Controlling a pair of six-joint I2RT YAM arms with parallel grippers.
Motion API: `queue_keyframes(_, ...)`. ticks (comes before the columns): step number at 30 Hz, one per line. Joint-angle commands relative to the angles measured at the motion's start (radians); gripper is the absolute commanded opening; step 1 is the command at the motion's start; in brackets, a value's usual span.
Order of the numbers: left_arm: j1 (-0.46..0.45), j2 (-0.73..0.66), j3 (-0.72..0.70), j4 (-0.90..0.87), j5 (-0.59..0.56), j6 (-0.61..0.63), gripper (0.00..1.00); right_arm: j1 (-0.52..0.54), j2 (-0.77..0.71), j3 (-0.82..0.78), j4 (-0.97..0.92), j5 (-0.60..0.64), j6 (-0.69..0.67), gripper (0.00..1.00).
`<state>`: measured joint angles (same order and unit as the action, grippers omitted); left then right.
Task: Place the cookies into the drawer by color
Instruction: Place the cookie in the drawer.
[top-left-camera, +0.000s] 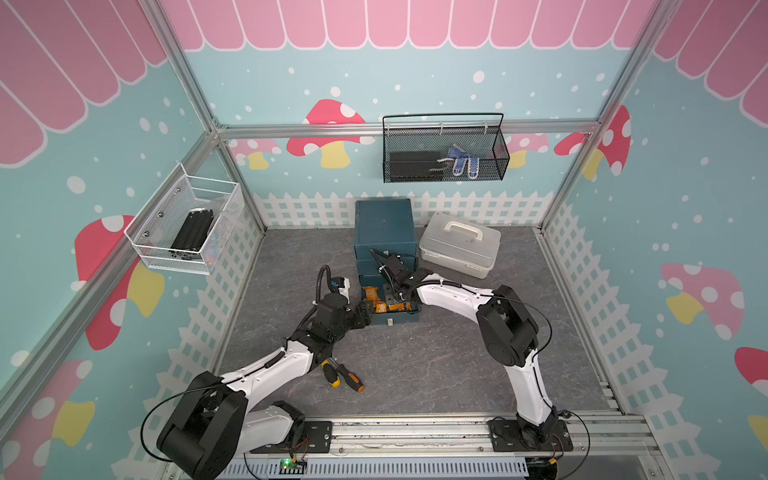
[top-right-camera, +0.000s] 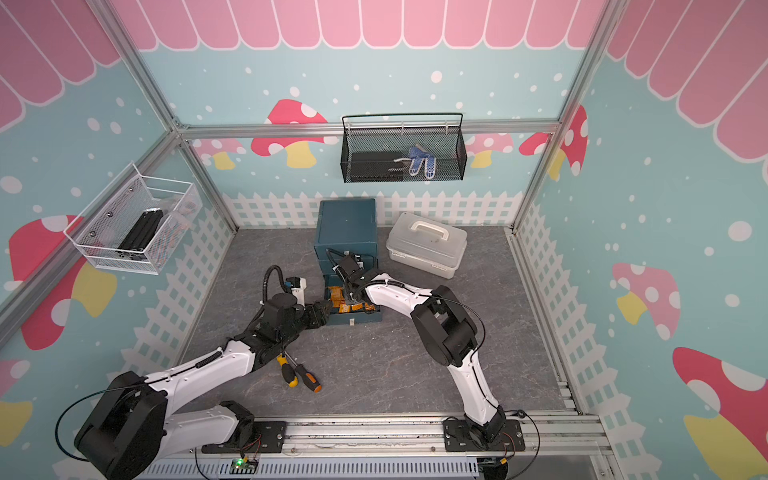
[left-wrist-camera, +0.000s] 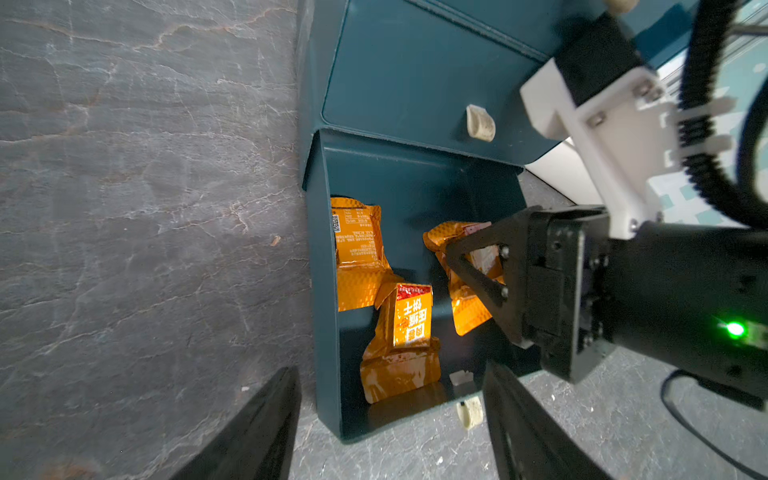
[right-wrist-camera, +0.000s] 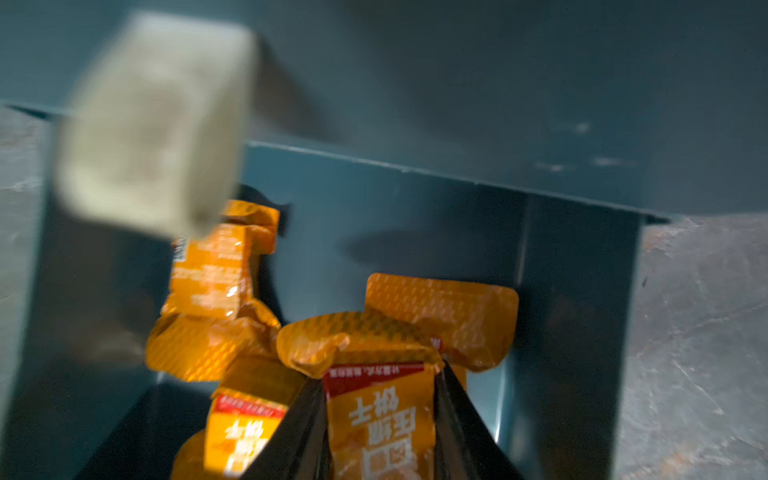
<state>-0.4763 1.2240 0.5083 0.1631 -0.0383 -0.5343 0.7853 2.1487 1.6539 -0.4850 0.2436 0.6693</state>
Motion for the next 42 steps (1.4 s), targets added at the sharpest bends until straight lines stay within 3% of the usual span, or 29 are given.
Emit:
queue_keyframes(1, 0.004, -0.001, -0.005, 0.035, 0.015, 0.014, 0.73, -0.003, 0.031, 0.029, 0.022, 0.016, 0.037, 0.39)
queue_keyframes(12, 0.019, 0.055, 0.009, 0.052, 0.076, 0.007, 0.73, -0.007, 0.086, 0.037, 0.036, 0.009, 0.056, 0.41)
queue_keyframes(22, 0.022, -0.012, -0.006, 0.035, 0.034, 0.008, 0.72, 0.015, -0.013, -0.028, 0.076, -0.02, 0.038, 0.41)
queue_keyframes(31, 0.024, 0.033, 0.004, 0.044, 0.05, 0.005, 0.72, 0.01, 0.05, 0.01, 0.067, -0.054, 0.037, 0.43)
queue_keyframes(42, 0.025, 0.038, 0.016, 0.031, 0.048, 0.004, 0.73, 0.002, 0.058, 0.013, 0.006, 0.005, 0.036, 0.54)
